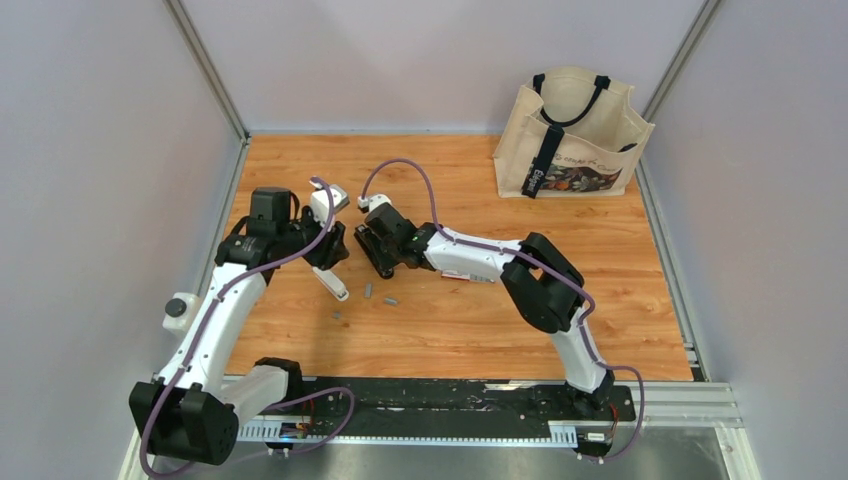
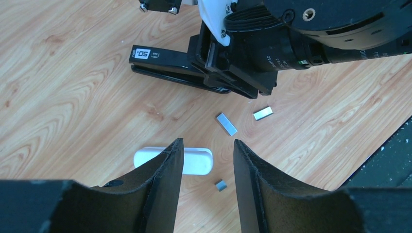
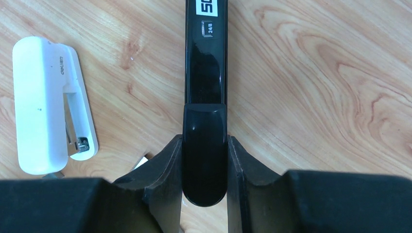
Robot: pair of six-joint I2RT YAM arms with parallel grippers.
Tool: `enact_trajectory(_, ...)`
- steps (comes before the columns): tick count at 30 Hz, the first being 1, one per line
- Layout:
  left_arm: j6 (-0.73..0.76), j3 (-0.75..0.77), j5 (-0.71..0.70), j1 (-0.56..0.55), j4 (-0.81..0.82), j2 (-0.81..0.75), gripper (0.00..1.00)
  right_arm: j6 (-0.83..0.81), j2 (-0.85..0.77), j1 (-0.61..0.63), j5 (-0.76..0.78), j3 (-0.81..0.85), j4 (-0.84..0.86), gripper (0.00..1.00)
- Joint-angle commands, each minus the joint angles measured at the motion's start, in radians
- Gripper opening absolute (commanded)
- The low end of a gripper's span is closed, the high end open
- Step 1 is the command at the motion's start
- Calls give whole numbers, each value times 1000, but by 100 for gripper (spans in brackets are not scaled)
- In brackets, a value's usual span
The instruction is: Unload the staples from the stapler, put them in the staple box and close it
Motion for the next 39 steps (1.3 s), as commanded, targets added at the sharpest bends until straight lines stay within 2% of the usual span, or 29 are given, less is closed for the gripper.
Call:
enact_trajectory(1, -30, -9, 1, 25, 18, -23, 51, 8, 10, 1, 3, 84, 25, 2)
enact_trajectory(2, -30, -8, 3, 26, 15, -22, 51, 12, 11, 1, -4, 87, 17, 6)
enact_trajectory(3, -26, -8, -1, 26, 15, -20, 51, 15, 10, 0, -9, 86, 16, 14)
enact_trajectory(7, -16, -12, -10, 28, 15, -11, 51, 8, -24, 0, -29, 87, 8, 53)
enact_trajectory(10, -12, -18, -16, 28, 15, -8, 51, -11, -71, -2, -31, 84, -9, 63)
enact_trajectory(13, -10, -22, -20, 28, 18, -11, 51, -8, -134, -19, -44, 46, -15, 68)
enact_trajectory(19, 5, -25, -33, 28, 6, -20, 51, 14, -297, -97, -34, -121, 11, 69)
enact_trajectory(25, 7, -17, -33, 29, 4, -14, 51, 63, -380, -212, 11, -299, -4, 68)
enact_trajectory(32, -4, -9, -17, 29, 7, -3, 51, 136, -314, -263, 104, -322, -99, 60)
enact_trajectory(37, 3, -14, -27, 29, -5, -13, 51, 178, -271, -277, 144, -267, -163, 50)
enact_trajectory(39, 11, -17, -27, 29, -11, -20, 51, 204, -236, -281, 154, -237, -202, 49)
